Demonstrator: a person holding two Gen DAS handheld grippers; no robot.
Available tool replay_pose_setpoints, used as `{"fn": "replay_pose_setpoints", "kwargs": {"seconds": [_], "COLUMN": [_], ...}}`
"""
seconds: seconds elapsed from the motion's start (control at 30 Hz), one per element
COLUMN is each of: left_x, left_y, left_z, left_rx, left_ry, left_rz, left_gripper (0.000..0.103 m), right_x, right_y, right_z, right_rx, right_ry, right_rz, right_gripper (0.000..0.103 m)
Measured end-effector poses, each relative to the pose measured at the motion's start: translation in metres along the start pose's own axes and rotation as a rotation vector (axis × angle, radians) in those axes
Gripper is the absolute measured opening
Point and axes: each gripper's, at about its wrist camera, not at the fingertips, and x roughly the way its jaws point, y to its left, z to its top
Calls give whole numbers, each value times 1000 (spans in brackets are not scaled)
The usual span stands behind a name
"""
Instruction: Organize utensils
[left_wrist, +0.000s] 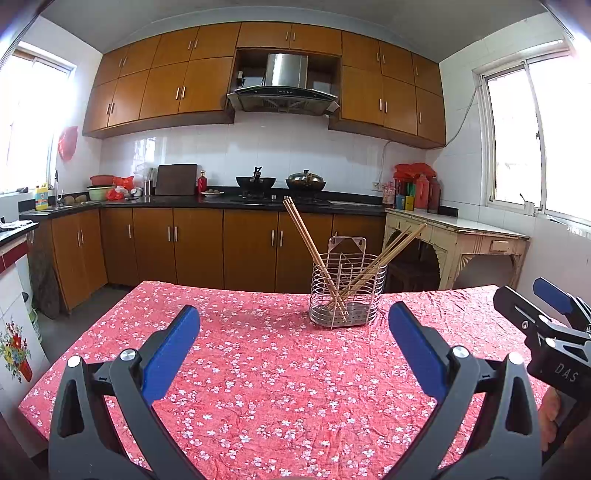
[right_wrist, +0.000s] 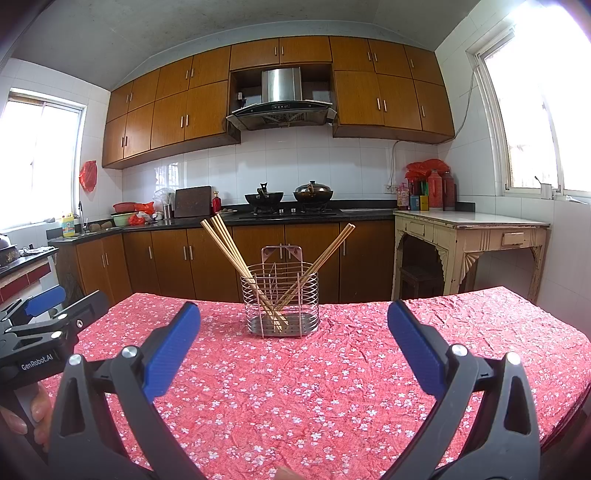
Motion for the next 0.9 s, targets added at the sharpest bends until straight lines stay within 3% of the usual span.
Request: {"fn": "replay_pose_setpoints", "kwargs": {"seconds": [0.9], "left_x": [-2], "left_y": [1], "left_z": [0], "left_rx": [-10], "left_ry": [-14], "left_rz": [10], "left_gripper": [101], "right_x": [1], "right_y": [-1], "right_z": [-1], "right_rx": [3], "right_ry": [-2], "right_rz": [0], "right_gripper": [99]}}
